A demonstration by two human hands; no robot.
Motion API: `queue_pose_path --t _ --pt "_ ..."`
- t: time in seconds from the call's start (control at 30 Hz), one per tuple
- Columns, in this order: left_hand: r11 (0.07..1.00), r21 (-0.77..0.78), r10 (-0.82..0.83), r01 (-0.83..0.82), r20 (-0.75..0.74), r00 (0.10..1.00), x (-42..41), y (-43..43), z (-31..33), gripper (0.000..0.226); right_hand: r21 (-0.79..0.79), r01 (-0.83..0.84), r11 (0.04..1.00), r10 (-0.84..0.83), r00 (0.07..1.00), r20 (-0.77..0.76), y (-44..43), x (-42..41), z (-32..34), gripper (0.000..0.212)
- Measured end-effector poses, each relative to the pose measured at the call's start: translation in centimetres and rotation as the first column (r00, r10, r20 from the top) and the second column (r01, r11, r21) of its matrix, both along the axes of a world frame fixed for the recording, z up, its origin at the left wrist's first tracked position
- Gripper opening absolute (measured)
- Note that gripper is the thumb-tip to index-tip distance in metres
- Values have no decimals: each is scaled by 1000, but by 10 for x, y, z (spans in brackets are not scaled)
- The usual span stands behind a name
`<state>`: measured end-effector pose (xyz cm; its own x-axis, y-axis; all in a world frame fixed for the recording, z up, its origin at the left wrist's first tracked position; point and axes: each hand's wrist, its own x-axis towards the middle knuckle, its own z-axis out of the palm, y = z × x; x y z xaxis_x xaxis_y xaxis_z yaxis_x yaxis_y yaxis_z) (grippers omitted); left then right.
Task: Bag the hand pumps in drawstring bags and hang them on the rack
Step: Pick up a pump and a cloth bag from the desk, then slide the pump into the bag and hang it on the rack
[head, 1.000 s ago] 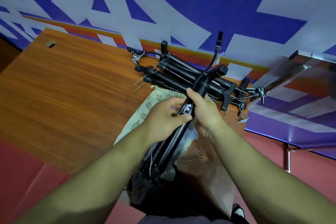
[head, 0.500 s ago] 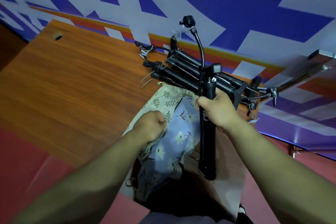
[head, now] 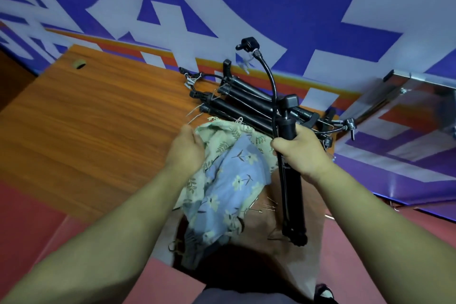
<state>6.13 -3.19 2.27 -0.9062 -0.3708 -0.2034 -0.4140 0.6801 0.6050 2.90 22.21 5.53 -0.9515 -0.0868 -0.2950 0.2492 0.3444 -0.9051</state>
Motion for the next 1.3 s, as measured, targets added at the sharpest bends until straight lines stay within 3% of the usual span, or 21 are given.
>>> queue_pose_path --t 0.3,0.5,0.67,0.77,0.9,1.17,1.3 --pt "983 141 169 -117 -455 874 -6 33 121 13 -117 4 993 -16 995 -102 12 12 44 26" --pt "947 318 217 -38 -550 807 -9 94 186 18 -255 13 967 -47 990 -130 50 31 95 29" --pt "814 567 263 125 -551 792 -16 187 201 22 -390 32 920 -100 983 -154 119 62 118 13" --pt "728 665 249 167 -484 839 -12 255 191 19 -423 52 904 -121 983 -139 177 83 115 26" --pt "655 742 229 139 -371 900 -4 346 153 18 -329 85 940 -135 982 -132 269 105 82 32" --pt "577 778 -101 247 -232 967 22 479 27 17 -238 288 928 -305 952 -37 417 127 -25 19" --pt "484 852 -162 199 -137 977 32 500 -43 15 -197 334 922 -349 936 -48 445 127 -91 38"
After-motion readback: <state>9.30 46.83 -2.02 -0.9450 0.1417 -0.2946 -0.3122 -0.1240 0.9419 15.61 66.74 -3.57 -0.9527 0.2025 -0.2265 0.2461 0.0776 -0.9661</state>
